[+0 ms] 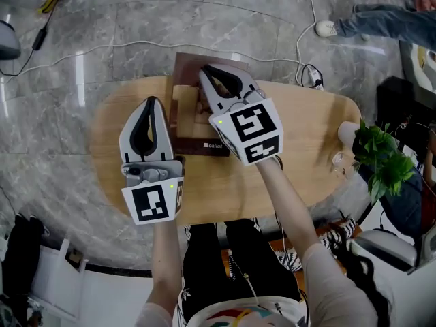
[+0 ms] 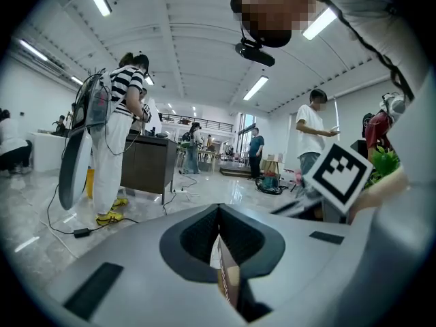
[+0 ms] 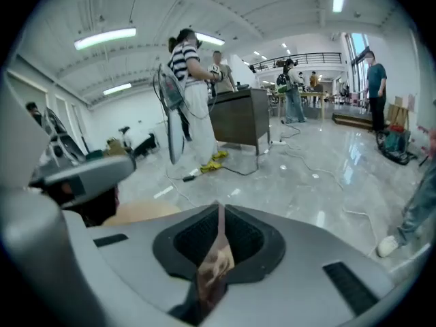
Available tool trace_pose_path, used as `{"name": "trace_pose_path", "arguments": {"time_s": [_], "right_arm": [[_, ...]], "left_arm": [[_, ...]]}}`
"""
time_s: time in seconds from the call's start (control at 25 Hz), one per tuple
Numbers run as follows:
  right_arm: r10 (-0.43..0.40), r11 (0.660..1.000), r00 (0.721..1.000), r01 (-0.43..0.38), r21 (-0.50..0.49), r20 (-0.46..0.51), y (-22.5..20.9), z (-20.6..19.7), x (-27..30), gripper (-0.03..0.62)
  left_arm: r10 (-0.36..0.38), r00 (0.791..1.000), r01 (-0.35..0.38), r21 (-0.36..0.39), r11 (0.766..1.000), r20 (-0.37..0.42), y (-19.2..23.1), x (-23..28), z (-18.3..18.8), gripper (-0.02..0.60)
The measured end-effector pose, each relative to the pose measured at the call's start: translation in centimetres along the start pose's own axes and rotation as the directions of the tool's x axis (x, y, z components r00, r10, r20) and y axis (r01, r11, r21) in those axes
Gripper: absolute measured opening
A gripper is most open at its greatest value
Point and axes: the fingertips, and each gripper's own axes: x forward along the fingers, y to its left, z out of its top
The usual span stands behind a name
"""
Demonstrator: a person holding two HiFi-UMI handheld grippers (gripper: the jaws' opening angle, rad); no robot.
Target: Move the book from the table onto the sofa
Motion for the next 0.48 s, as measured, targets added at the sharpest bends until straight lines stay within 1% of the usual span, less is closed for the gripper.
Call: {"name": "trace_pose_path", "arguments": {"time_s": [0.04,0.08,0.12,0.16,0.2,0.24,0.28,0.32,0.36,0.4,0.44,0.48], "right_arm": [[0.051,0.998,0.997,-0.052,0.024,0.049,-0.4,1.4,-0.4,0.017],[0.109,0.992,0.989,-0.115,0.048,0.098,-1.0,2.9,-0.6,0.060],[0.174,0.980,0.975,-0.185,0.070,0.140,-1.6,4.3,-0.6,0.220],[0.244,0.962,0.955,-0.261,0.086,0.167,-2.3,5.4,-0.4,0.298],[0.319,0.937,0.932,-0.338,0.091,0.170,-3.0,6.2,-0.1,0.302],[0.399,0.906,0.906,-0.413,0.090,0.144,-3.5,6.6,0.3,0.302],[0.480,0.869,0.873,-0.487,0.089,0.089,-4.0,6.5,0.8,0.302],[0.556,0.826,0.831,-0.555,0.101,0.018,-4.2,6.2,1.2,0.302],[0.622,0.780,0.781,-0.612,0.130,-0.050,-4.4,5.8,1.6,0.302],[0.672,0.738,0.734,-0.653,0.170,-0.101,-4.7,5.5,1.9,0.302],[0.706,0.705,0.696,-0.677,0.211,-0.131,-5.0,5.3,2.3,0.301],[0.728,0.682,0.670,-0.688,0.246,-0.144,-5.4,5.2,2.7,0.301]], "left_arm": [[-0.002,1.000,0.002,0.001,1.000,-0.001,0.1,0.0,0.0,0.008],[-0.003,1.000,0.003,0.000,1.000,-0.001,0.2,0.1,0.1,0.008],[-0.004,1.000,0.004,-0.001,1.000,0.000,0.3,0.1,0.1,0.008],[-0.004,1.000,0.004,-0.002,1.000,0.002,0.5,0.2,0.2,0.008],[-0.004,1.000,0.004,-0.003,1.000,0.003,0.7,0.2,0.2,0.008],[-0.004,1.000,0.004,-0.005,1.000,0.005,0.8,0.3,0.2,0.008],[-0.005,1.000,0.005,-0.007,1.000,0.006,1.0,0.3,0.2,0.008],[-0.006,1.000,0.006,-0.008,1.000,0.006,1.0,0.3,0.1,0.008],[-0.007,1.000,0.007,-0.010,1.000,0.006,1.0,0.3,0.0,0.008],[-0.009,1.000,0.009,-0.010,1.000,0.005,1.0,0.3,-0.1,0.008],[-0.011,1.000,0.011,-0.010,1.000,0.004,0.9,0.3,-0.2,0.008],[-0.014,1.000,0.014,-0.009,1.000,0.002,0.8,0.3,-0.3,0.008]]}}
